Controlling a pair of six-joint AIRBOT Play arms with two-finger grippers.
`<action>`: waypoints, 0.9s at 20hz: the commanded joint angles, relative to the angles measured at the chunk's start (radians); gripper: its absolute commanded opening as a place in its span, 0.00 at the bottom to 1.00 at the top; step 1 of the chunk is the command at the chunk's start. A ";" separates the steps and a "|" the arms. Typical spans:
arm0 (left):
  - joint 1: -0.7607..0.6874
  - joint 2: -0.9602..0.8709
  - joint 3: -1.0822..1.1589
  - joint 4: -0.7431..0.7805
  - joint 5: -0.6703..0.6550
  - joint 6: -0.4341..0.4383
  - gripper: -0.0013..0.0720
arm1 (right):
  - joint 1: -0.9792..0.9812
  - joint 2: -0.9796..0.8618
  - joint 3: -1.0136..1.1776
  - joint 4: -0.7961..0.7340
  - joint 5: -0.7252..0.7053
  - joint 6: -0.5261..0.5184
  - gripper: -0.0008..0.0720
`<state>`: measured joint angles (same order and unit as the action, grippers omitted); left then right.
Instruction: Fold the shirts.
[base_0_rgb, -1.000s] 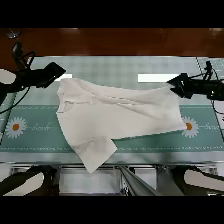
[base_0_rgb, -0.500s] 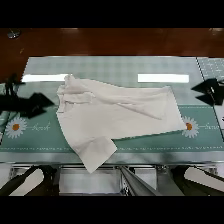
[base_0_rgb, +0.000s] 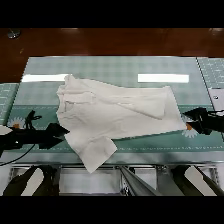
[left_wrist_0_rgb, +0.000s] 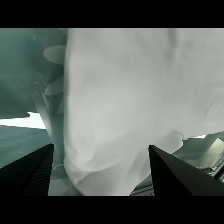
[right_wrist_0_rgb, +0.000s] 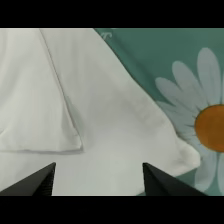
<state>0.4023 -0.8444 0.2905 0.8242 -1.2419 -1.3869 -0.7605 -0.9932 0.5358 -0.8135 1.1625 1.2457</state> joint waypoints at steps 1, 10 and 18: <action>-0.088 0.009 -0.067 -0.023 0.079 -0.021 0.97 | -0.004 0.016 -0.031 0.013 0.008 -0.009 0.86; -0.259 0.010 -0.127 -0.155 0.314 0.040 0.05 | -0.005 0.015 -0.013 -0.138 -0.071 0.098 0.86; -0.259 0.011 -0.127 -0.160 0.307 0.040 0.05 | -0.092 -0.026 -0.011 -0.259 -0.139 0.230 0.86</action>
<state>0.1448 -0.8345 0.1642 0.6704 -0.9379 -1.3499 -0.8146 -0.9958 0.5228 -1.0428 1.0332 1.4467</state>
